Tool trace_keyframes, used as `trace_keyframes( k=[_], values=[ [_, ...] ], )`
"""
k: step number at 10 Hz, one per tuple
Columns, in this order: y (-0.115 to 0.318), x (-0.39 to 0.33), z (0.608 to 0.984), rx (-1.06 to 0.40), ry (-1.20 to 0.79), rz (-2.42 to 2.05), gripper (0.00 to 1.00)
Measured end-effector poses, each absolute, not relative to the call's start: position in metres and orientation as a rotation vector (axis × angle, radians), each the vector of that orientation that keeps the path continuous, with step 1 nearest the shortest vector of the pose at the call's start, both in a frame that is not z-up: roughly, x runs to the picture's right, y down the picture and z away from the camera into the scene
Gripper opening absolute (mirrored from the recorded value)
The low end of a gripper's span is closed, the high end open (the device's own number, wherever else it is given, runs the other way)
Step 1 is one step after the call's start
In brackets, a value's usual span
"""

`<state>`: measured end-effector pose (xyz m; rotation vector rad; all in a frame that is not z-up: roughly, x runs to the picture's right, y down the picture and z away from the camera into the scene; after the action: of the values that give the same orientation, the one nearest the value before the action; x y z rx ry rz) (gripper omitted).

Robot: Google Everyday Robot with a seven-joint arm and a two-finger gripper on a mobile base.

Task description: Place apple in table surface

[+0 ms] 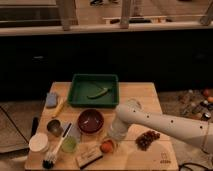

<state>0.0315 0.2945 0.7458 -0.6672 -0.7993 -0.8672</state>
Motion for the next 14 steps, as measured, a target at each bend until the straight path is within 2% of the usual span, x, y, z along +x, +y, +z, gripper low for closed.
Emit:
trace_keyframes(
  k=[5, 10, 14],
  values=[
    [0.257, 0.058, 0.733, -0.633, -0.77, -0.893, 0.0],
    [0.202, 0.082, 0.692, -0.567, -0.755, -0.954, 0.0],
    [0.181, 0.092, 0.677, -0.523, -0.756, -1.022, 0.0]
  ],
)
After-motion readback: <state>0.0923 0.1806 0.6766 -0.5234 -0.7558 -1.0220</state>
